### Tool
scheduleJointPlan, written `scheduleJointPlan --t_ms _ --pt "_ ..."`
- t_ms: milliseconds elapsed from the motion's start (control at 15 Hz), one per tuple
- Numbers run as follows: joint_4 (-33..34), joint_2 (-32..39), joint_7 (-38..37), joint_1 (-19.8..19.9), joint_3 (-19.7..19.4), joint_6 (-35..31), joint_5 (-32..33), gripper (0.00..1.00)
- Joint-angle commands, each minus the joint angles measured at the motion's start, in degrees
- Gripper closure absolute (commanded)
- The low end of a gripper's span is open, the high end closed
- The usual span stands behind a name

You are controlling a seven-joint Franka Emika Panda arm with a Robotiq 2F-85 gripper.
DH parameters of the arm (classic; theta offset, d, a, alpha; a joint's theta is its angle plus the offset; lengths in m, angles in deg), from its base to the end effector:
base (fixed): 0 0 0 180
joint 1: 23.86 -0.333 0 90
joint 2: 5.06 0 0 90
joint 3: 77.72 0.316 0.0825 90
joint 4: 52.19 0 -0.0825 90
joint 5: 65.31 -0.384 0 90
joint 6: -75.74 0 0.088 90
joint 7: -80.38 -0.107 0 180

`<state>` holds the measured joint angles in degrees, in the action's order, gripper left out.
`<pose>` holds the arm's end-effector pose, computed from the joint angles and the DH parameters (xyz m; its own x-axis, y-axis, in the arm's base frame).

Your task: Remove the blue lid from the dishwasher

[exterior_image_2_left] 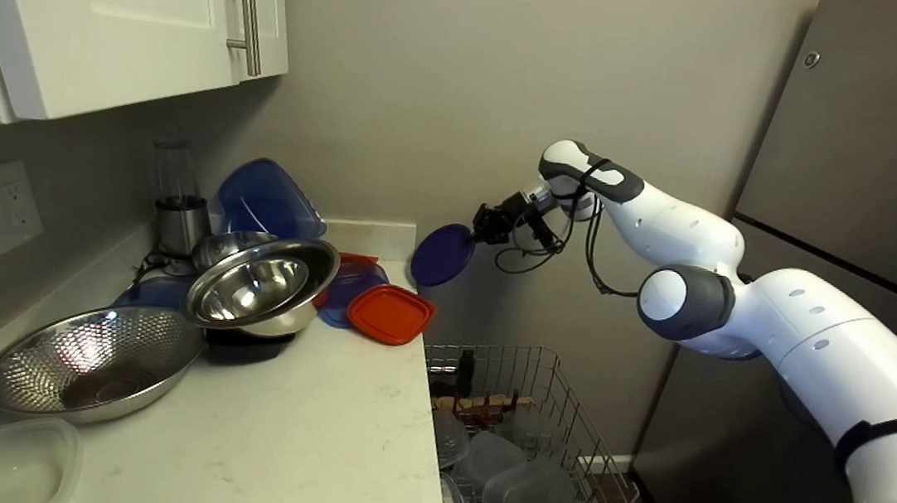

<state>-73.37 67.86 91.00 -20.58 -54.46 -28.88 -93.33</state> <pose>0.8179 0.0879 0.3561 0.9659 0.0103 0.2588 0.2032 -0.6496 -0.7326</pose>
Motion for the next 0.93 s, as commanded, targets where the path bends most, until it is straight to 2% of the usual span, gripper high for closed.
scheduleJointPlan --t_ms 0,667,867 --pt "-0.6 0.5 4.4 0.9 3.4 1.9 -2.5 0.97" --pt "-0.1 4.2 14.6 -0.5 8.0 6.4 -5.9 0.97" --pt "-2.1 5.0 17.3 0.0 10.2 6.7 -6.1 0.97"
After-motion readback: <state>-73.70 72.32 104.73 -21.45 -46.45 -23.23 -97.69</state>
